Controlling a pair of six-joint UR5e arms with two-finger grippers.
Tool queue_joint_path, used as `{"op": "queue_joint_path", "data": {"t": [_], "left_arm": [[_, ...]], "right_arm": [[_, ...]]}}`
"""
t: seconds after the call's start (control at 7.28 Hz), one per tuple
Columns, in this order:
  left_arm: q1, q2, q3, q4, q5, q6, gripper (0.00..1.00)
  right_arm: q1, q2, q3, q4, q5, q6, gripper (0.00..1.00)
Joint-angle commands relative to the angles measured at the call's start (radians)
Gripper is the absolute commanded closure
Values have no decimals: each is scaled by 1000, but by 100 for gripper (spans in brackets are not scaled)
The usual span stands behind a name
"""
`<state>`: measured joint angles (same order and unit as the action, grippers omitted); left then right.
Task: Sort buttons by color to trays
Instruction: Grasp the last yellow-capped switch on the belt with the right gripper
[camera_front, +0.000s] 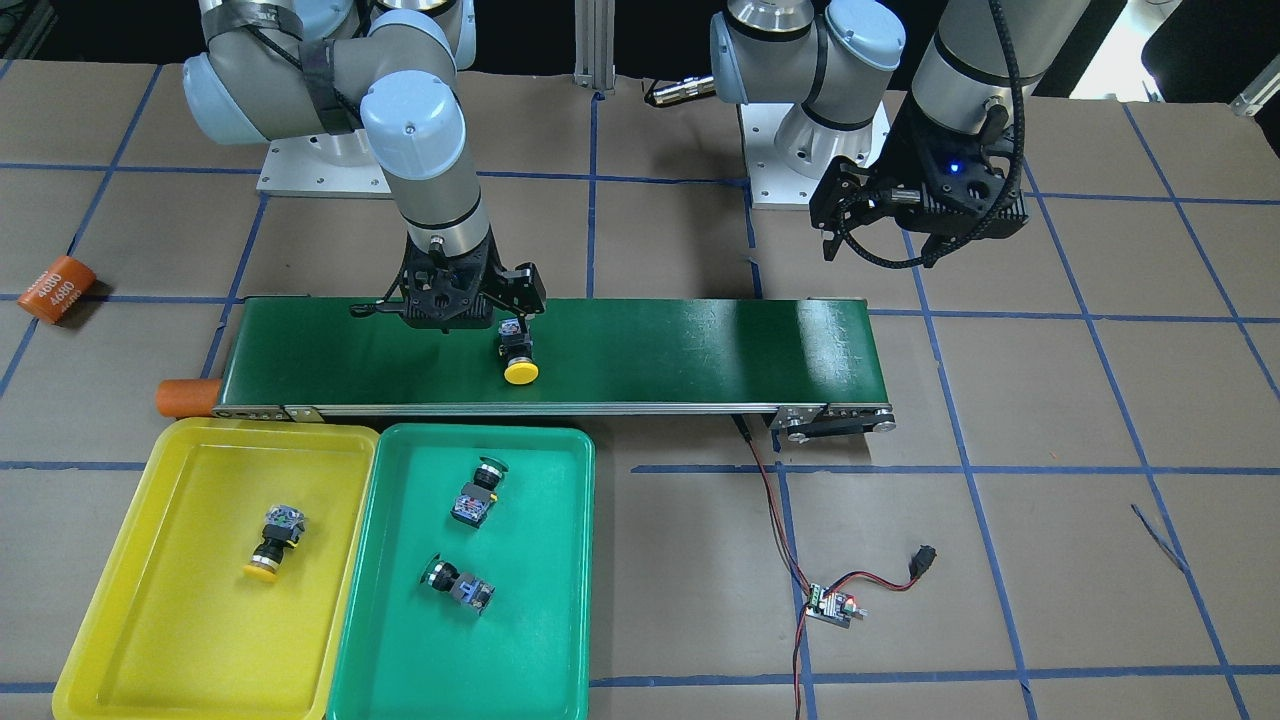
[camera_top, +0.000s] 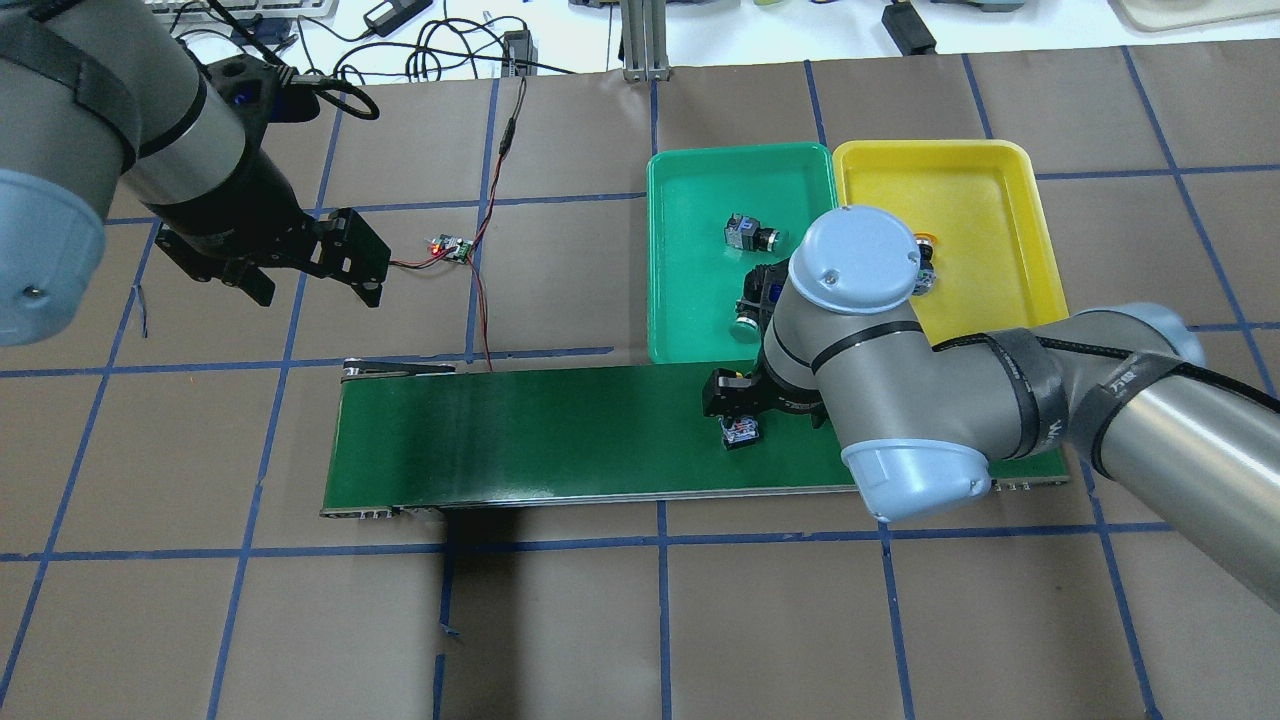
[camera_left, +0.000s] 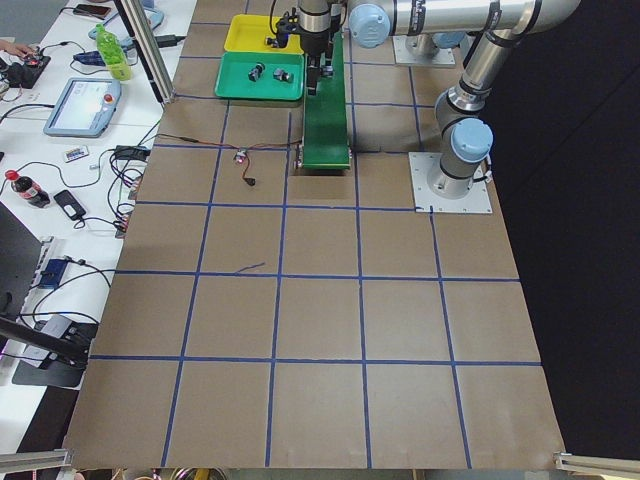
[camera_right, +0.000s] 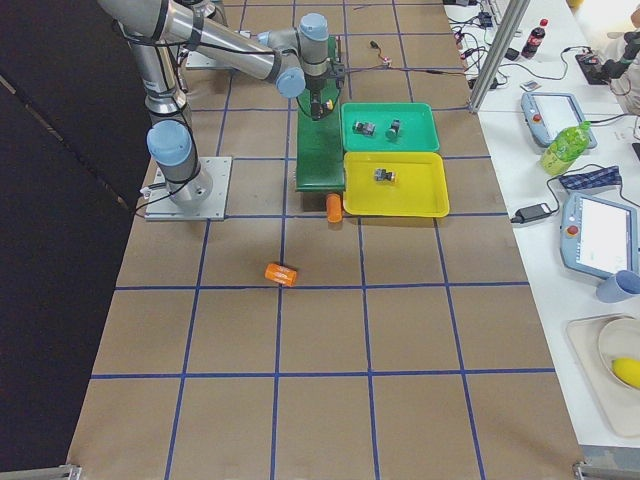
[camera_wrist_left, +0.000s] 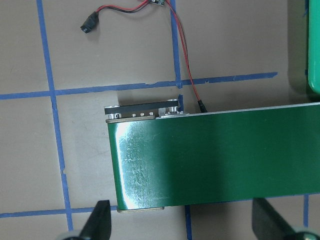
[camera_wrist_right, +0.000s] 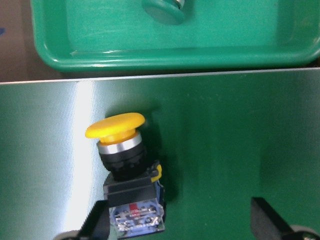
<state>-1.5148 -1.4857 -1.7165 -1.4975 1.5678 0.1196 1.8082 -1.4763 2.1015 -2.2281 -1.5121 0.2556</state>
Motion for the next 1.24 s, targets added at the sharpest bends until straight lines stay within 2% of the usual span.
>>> {"op": "queue_joint_path", "data": {"t": [0.0,0.27,0.41,0.55,0.69,0.82,0.96,1.1], "left_arm": [[2,-1,0,-1,-2,0,0],[4,-1,0,-1,0,0,0],[4,1,0,-1,-2,0,0],[4,-1,0,-1,0,0,0],[4,-1,0,-1,0,0,0],[4,1,0,-1,0,0,0],[4,-1,-2,-1,0,0,0],[4,1,-2,-1,0,0,0]], "right_arm": [[3,17,6,-12,-2,-4,0],[2,45,3,-13,-3,-10,19],[2,51,-6,-13,-5,-24,54],[-3,51,-8,-15,-5,-25,83],[-13,53,-15,-16,-5,-32,90],[-23,54,-65,-1,-7,-42,92],[-35,91,-136,1,-10,-50,93],[-77,175,-262,66,-28,-58,92]]}}
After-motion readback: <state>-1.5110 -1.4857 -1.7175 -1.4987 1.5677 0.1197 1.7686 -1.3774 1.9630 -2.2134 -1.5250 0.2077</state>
